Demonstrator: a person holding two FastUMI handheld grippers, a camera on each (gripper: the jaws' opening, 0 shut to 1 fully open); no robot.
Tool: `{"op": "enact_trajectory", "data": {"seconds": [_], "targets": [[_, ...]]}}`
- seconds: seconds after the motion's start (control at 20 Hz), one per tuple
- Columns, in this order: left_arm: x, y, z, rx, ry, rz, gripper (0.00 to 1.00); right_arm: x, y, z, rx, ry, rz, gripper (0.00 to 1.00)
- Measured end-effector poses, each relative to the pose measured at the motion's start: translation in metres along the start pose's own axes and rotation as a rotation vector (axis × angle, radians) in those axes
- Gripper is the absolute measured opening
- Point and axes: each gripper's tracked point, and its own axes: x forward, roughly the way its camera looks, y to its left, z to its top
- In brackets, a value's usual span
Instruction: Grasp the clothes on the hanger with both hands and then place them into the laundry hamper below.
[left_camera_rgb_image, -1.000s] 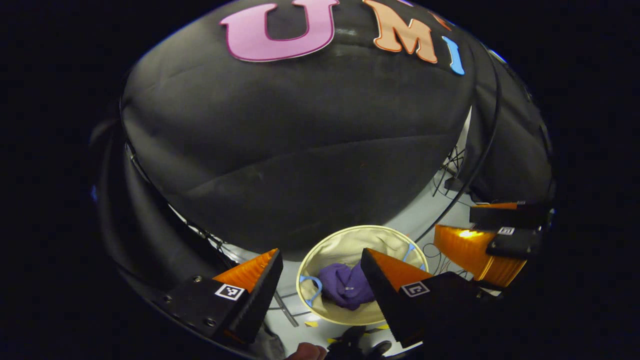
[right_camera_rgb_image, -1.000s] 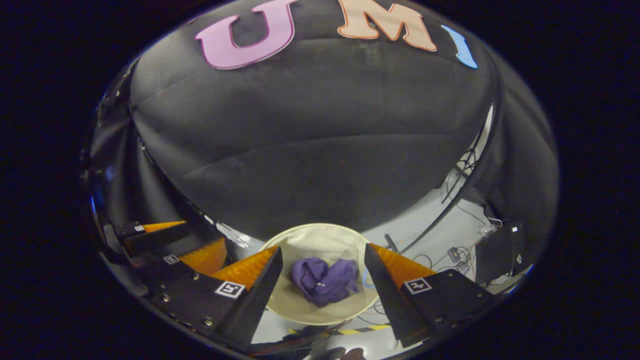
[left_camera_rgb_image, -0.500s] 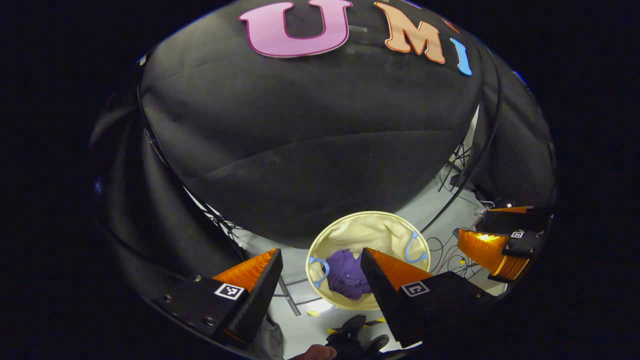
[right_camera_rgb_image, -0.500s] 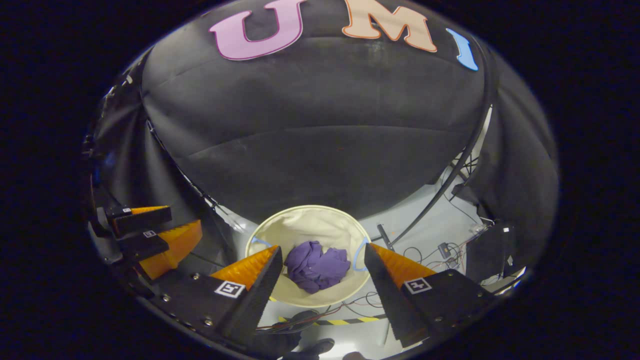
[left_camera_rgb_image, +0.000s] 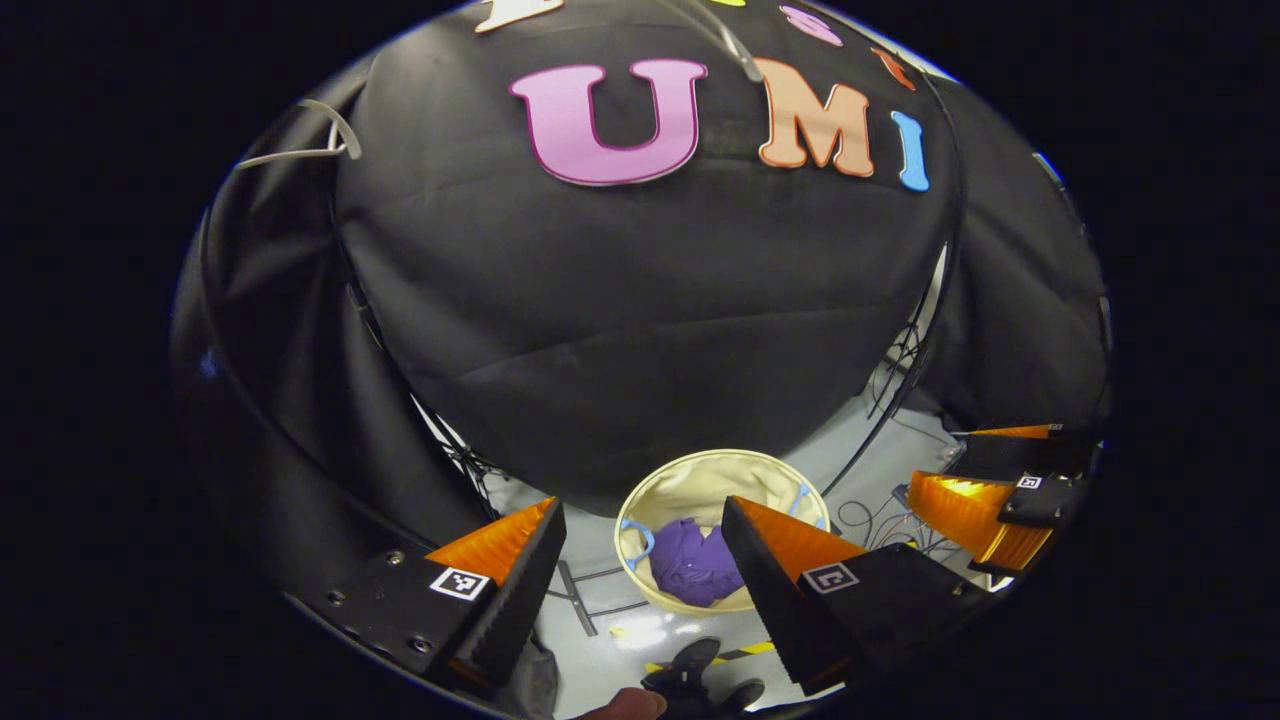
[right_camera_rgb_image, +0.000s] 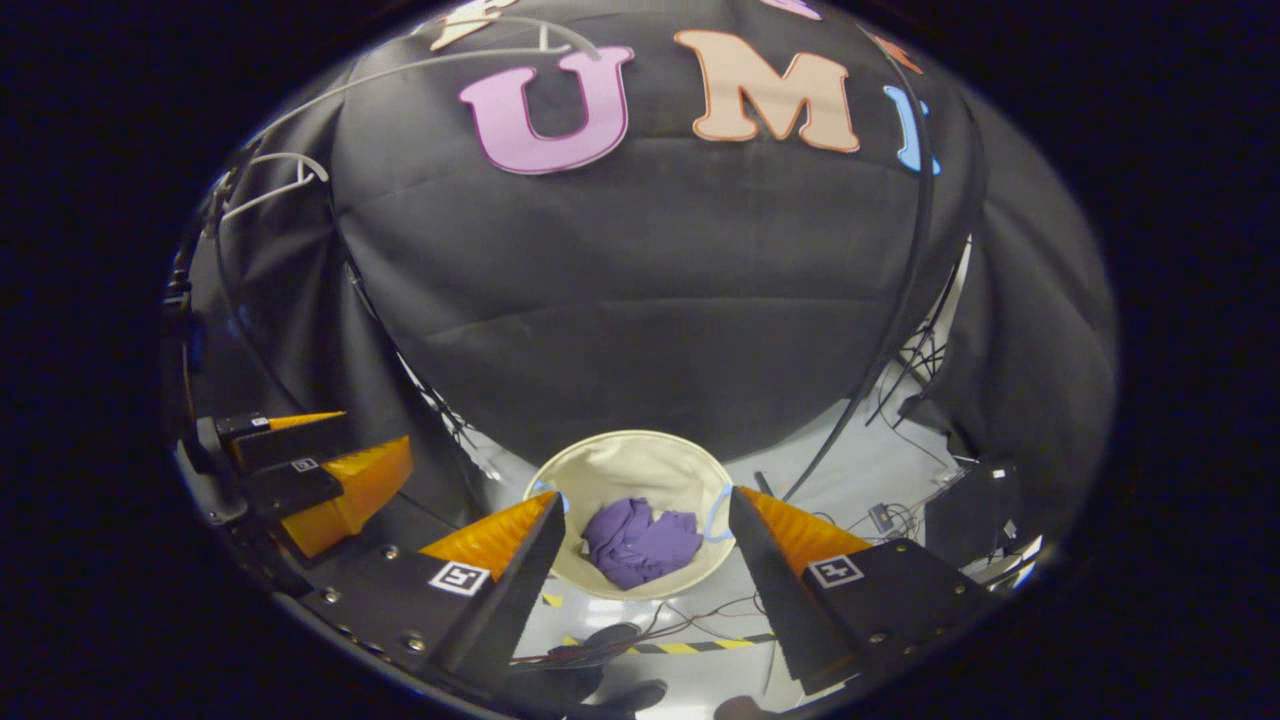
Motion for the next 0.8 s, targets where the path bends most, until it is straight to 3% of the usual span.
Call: {"op": "enact_trajectory", "data": {"seconds": [0.1,0.15,0.5,0.8], "targets": [[-0.023,-0.007,0.01,-0.021,-0.04,-0.007,0.98,-0.024,0.001,0.013,0.006,-0.047,0.008,0.94],[-0.033,-0.004,0.013,-0.021,-0.061,0.005,0.98,-0.037,0.002,0.018,0.007,-0.064,0.011,0.99],[-0.12,-0.009,0.06,-0.071,-0.193,0.029,0.98,-0.139,0.023,0.073,-0.065,-0.254,0.056,1.0],[-0.195,-0.009,0.123,-0.115,-0.349,0.007,0.97,-0.221,0.042,0.127,-0.121,-0.418,0.079,1.0]]}}
